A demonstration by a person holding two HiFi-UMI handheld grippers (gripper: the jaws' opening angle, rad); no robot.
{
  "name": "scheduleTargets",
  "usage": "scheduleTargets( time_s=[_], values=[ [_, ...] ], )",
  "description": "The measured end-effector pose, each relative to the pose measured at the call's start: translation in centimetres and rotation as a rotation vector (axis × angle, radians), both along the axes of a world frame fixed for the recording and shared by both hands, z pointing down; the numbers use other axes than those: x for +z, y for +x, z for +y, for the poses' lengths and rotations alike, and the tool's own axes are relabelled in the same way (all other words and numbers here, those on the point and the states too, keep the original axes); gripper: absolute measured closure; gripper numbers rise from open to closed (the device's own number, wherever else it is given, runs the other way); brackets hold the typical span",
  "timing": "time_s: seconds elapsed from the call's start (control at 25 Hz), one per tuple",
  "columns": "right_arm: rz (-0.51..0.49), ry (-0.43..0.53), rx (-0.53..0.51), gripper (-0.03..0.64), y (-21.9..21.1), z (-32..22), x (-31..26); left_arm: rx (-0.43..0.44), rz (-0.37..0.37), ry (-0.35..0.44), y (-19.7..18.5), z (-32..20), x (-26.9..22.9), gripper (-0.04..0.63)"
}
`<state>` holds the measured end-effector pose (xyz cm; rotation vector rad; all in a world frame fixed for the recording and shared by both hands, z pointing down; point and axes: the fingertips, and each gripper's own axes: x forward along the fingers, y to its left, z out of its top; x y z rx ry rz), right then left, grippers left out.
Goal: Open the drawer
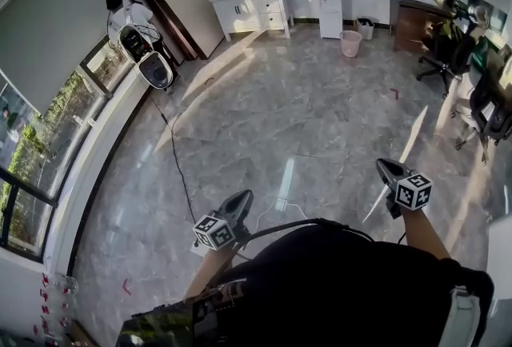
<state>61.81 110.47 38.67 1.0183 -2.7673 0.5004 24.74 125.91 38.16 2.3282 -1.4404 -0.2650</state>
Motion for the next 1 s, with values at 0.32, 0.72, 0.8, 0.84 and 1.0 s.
scheduleTargets(
  time_s=[0.32, 0.72, 0.8, 0.84, 1.0],
  values=[
    [0.008, -0.06, 0.071, 0.615, 2.0, -4.1, 3.3, 0.05, 0.016, -0.047, 0.3, -7.3, 1.9, 0.595],
    [0.058, -0.043, 0.223, 0.615, -2.5, -13.0, 1.5, 0.205, 0.054, -0.036, -5.5, -21.6, 2.8, 0.595],
    [0.076, -0.026, 0.244, 0.615, -4.5, -15.3, 0.5, 0.238, 0.044, -0.024, -7.8, -24.7, 2.2, 0.595],
    [0.074, -0.018, 0.264, 0.615, -5.5, -16.7, 0.0, 0.249, 0.043, -0.018, -9.2, -26.3, 1.9, 0.595],
    [0.064, 0.001, 0.289, 0.615, -10.4, -21.0, -1.3, 0.271, 0.038, 0.001, -14.2, -31.3, 1.3, 0.595]
  ],
)
